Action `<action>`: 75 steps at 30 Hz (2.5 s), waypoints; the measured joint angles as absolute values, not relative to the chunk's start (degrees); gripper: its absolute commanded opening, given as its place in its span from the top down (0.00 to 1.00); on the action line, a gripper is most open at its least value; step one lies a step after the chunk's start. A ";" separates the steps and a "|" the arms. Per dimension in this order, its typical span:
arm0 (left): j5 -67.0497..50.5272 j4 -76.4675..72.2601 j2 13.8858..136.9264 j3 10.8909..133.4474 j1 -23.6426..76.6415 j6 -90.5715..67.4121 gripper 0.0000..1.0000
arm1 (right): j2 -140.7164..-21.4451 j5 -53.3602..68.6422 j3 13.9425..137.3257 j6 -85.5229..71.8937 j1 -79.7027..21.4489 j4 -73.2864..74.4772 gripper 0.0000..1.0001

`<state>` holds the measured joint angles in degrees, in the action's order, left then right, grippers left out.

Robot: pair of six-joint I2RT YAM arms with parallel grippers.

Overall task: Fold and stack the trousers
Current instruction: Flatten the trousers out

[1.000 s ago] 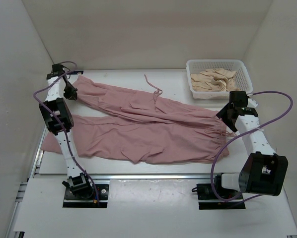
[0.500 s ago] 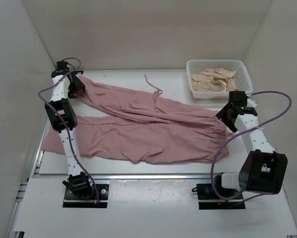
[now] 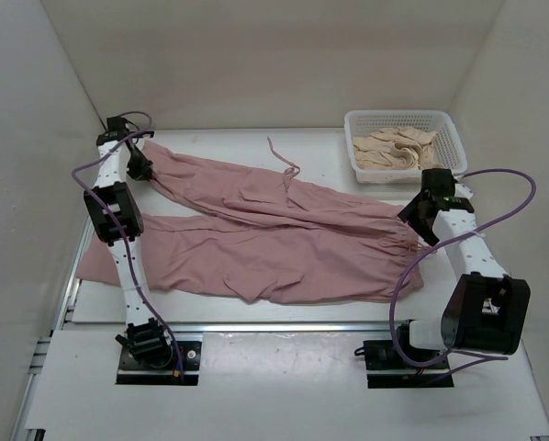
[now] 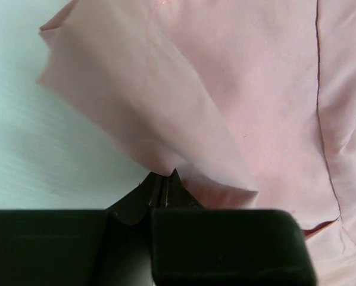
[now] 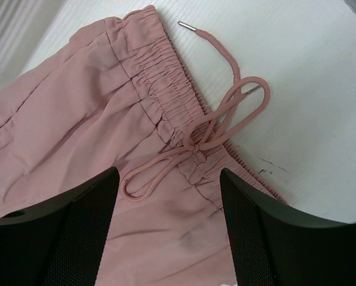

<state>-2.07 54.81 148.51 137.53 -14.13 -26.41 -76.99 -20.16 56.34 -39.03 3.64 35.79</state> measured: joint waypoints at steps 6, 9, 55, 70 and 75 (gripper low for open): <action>1.65 55.27 142.43 131.70 -14.15 -26.09 0.90 | -76.99 -20.16 56.34 -38.96 3.64 35.79 0.26; 3.81 55.22 135.55 127.15 -14.50 -25.96 0.90 | -76.93 -20.16 56.34 -38.96 3.64 35.79 0.26; -3.97 50.41 113.60 78.08 -15.11 -27.09 0.79 | -85.12 -1.26 45.28 -44.62 7.86 37.74 0.21; -2.09 56.97 119.35 102.91 -12.69 -24.40 0.00 | -80.62 -6.74 57.21 -44.80 8.67 39.09 0.15; 1.41 55.37 101.62 91.70 -13.41 -25.82 0.01 | -66.89 -7.35 57.43 -42.52 8.67 40.82 0.13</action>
